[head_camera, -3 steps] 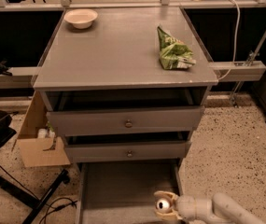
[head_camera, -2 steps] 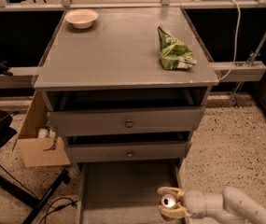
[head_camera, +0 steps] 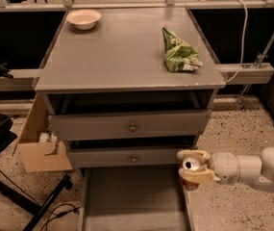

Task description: Pick coke can from bottom drawer and place on counter

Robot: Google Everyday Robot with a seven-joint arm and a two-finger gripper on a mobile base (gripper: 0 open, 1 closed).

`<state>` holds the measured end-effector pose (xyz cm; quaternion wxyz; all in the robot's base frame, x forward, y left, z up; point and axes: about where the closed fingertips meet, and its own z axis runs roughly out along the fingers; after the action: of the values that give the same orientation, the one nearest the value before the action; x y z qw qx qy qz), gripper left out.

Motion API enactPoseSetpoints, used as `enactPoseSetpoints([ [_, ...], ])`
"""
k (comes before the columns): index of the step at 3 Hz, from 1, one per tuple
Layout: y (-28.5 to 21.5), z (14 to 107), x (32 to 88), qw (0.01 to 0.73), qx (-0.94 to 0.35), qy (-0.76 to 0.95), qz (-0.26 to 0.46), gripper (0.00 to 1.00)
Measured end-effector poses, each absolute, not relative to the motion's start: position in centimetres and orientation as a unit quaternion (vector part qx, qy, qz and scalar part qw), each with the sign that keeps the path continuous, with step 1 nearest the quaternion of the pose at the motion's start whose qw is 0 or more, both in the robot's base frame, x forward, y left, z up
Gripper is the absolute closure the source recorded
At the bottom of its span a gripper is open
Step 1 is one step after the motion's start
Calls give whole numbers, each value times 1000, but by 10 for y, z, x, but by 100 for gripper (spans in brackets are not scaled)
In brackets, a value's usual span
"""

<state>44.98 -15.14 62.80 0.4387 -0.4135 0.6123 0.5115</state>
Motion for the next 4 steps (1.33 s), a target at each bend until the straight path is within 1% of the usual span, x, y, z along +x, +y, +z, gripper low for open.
enactPoseSetpoints([
  [1,-166,726,482,457,-426,627,465,100],
  [2,-165,726,482,457,-426,627,466,100],
  [3,-137,774,482,462,-439,626,450,100],
  [4,-71,873,490,482,-444,623,428,100],
])
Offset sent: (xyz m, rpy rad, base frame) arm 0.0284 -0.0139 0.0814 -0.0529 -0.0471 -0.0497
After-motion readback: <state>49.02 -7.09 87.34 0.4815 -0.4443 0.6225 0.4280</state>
